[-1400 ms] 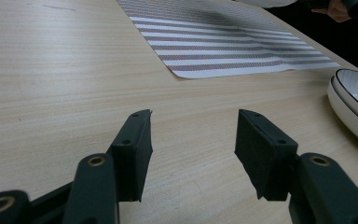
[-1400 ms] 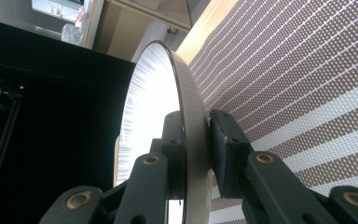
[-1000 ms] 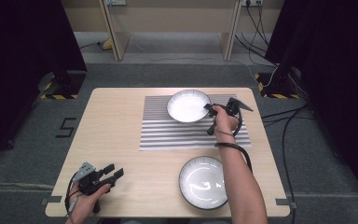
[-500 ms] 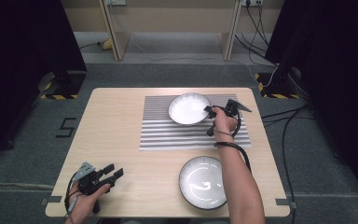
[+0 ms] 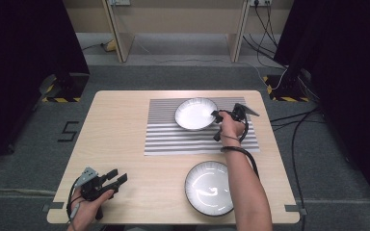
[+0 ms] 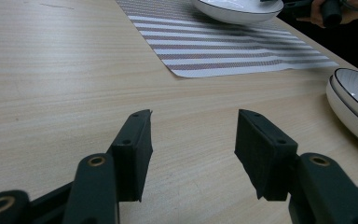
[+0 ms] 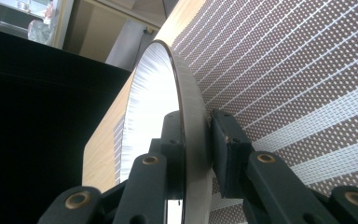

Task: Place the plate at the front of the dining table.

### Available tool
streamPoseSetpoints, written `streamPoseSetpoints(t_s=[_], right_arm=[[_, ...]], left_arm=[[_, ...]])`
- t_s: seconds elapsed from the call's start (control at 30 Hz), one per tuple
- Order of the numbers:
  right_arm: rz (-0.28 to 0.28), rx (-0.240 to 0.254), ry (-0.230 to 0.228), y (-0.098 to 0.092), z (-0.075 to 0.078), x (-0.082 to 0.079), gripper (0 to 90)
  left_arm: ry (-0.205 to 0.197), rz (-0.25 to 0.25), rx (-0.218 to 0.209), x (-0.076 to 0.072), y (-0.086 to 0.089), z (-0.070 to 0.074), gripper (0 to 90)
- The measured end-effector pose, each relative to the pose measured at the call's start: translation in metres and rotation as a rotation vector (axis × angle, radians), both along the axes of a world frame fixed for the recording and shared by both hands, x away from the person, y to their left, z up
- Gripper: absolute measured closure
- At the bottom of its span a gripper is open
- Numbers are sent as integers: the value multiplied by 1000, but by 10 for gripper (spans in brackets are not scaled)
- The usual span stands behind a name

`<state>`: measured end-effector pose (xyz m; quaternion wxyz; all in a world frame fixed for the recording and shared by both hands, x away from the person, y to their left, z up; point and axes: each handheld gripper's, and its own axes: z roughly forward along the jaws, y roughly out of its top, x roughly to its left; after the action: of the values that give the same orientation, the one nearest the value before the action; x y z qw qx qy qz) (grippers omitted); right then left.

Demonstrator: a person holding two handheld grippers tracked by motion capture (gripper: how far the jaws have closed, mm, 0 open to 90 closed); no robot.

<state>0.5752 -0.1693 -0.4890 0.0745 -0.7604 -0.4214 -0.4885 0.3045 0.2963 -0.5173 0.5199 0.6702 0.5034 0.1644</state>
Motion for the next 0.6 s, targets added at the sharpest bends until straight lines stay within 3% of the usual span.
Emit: streamPoseSetpoints(t_s=[0.47, 0.6], right_arm=[[9, -15, 6, 0, -6, 0, 758], [0, 7, 26, -3, -11, -1, 762]], left_arm=[[2, -6, -2, 0, -2, 0, 457], [0, -9, -1, 0, -3, 0, 457]])
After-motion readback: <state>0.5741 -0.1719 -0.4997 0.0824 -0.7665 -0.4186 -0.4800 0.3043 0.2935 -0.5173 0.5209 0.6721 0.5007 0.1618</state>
